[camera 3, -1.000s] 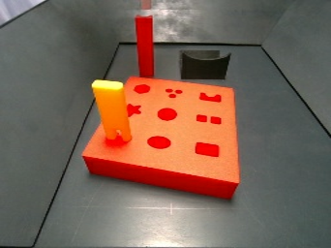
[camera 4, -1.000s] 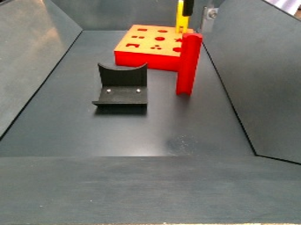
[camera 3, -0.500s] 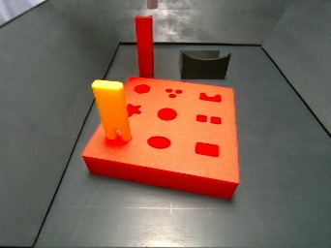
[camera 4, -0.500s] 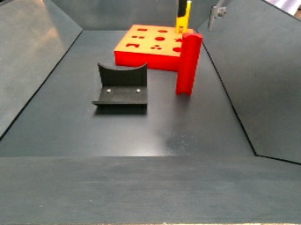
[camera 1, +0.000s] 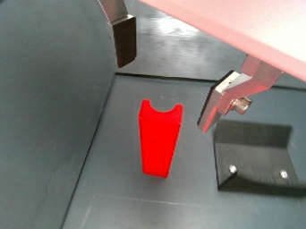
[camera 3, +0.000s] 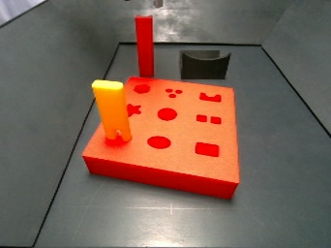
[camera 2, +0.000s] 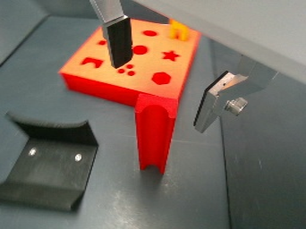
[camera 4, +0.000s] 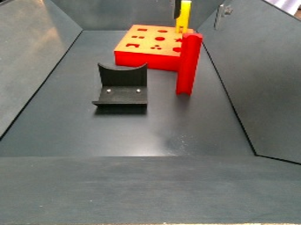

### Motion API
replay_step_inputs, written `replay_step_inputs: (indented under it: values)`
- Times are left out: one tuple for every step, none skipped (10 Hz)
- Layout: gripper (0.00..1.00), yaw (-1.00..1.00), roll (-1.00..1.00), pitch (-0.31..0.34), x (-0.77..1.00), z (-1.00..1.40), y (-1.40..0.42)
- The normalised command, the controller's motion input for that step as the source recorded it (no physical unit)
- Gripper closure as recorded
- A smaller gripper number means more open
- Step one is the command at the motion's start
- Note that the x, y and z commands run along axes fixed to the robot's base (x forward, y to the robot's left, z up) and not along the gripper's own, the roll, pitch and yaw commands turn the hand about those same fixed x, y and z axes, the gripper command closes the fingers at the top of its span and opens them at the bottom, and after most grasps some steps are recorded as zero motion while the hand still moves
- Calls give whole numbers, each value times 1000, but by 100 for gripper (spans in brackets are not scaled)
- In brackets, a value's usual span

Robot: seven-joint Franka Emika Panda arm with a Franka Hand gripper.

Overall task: Pick up the arch object. Move up. Place the arch object on the fixture. Regrasp the arch object. Rotate the arch object. Move to above the board. Insert the arch object.
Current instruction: Rotate the arch object.

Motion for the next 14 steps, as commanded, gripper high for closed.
replay_step_inputs:
  values:
    - [0, 1000, 9, 24, 36, -26, 5]
    - [0, 1000, 10, 26, 36, -26, 5]
    - [0, 1000, 12, 30, 36, -26, 5]
    - [0, 1000, 13, 33, 36, -25, 5]
    - [0, 1000, 17, 42, 36, -24, 5]
    - [0, 1000, 20, 51, 36, -24, 4]
    - [0, 916, 24, 59, 37, -23, 4]
    - [0, 662, 24, 58, 37, -22, 4]
    - [0, 381, 24, 57, 38, -20, 4]
    - [0, 196, 24, 56, 0, -1000, 0]
    - [0, 145, 24, 46, 8, -1000, 0]
    - [0, 88, 20, -1, 27, -1000, -2]
    - [0, 73, 15, -15, 23, -978, -6]
    - [0, 56, 5, -41, 14, -768, -9]
